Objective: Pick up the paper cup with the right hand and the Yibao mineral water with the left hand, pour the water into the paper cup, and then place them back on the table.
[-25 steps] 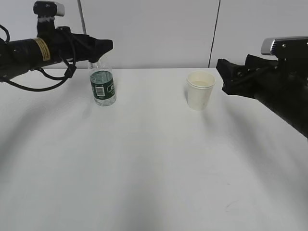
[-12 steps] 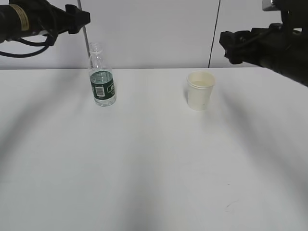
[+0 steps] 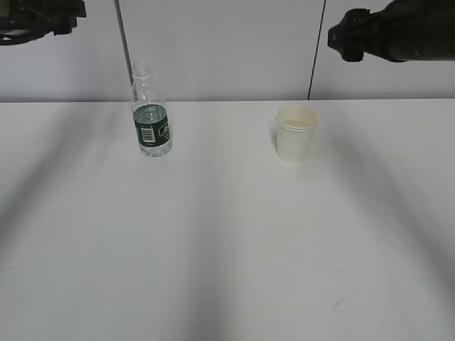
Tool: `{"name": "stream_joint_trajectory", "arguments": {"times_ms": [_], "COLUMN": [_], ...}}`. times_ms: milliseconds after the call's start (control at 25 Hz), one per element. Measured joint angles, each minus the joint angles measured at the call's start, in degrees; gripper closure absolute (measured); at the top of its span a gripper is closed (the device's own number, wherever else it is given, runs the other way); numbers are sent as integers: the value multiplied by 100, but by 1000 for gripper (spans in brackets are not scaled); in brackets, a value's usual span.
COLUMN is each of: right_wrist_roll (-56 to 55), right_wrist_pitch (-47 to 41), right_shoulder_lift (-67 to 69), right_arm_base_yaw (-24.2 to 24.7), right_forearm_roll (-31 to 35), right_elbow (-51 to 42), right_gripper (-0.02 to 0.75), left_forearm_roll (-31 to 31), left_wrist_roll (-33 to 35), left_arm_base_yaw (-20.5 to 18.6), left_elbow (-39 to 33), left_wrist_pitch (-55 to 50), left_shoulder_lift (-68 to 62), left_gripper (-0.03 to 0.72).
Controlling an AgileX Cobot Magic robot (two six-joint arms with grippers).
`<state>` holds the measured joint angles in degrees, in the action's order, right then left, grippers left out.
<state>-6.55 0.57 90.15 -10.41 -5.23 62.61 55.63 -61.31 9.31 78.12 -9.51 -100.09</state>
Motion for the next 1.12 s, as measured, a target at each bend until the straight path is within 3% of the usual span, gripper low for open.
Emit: {"name": "stream_joint_trajectory", "arguments": {"times_ms": [120,400,720,1120], "right_wrist_roll": [-36,-40,-40,-50], "right_wrist_pitch": [-644,-1355,-2203,-4129], "right_shoulder_lift": [-49,-273,-283,-218], "right_arm_base_yaw": [0,0,0,0], "right_forearm_roll": [8,36,119,168], "right_elbow": [286,654,877,2101], "right_gripper": [143,143,143,143], "left_forearm_roll": [-400,-2328,-3151,-4304], "left_wrist_roll": [89,1821,2872,4136], "left_arm_base_yaw": [128,372,395,395], "left_elbow": [0,0,97,1309], "left_wrist_pitch": [-763,-1693,-2334,-4085], "left_shoulder_lift": [30,150,516,522], "left_gripper": [211,237,237,237]}}
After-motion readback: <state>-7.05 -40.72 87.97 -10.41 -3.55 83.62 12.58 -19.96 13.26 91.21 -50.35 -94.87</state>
